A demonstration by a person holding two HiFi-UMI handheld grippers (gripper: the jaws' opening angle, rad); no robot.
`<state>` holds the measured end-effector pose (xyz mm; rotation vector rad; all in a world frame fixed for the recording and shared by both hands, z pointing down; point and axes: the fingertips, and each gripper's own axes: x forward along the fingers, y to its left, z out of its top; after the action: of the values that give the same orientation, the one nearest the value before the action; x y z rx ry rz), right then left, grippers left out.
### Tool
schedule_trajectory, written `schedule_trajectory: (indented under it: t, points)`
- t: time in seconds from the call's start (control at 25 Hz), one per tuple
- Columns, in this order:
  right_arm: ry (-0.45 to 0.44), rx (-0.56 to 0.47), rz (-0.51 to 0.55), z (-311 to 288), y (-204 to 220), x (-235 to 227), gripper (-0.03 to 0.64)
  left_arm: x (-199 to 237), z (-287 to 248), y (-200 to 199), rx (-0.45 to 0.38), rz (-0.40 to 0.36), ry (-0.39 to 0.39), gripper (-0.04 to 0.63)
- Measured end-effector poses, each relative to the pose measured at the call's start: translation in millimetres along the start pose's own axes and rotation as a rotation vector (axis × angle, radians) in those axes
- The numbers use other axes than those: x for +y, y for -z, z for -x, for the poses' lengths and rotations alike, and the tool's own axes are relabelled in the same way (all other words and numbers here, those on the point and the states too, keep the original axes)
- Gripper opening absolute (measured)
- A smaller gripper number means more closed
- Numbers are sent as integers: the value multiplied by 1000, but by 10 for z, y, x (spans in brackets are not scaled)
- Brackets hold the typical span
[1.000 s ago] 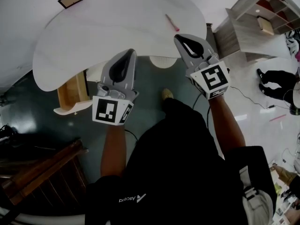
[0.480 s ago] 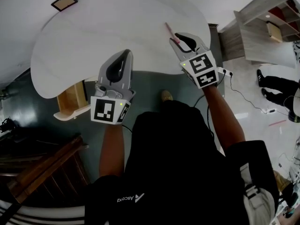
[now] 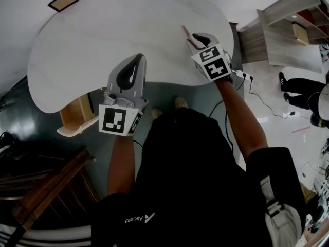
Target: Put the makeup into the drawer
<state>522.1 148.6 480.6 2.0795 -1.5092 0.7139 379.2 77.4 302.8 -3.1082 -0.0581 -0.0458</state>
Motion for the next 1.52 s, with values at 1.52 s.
schedule_trajectory:
  t: [1.52]
  points:
    - [-91,-276,-36,392,-744,302,51,279,188,-1,8,2,-60,9]
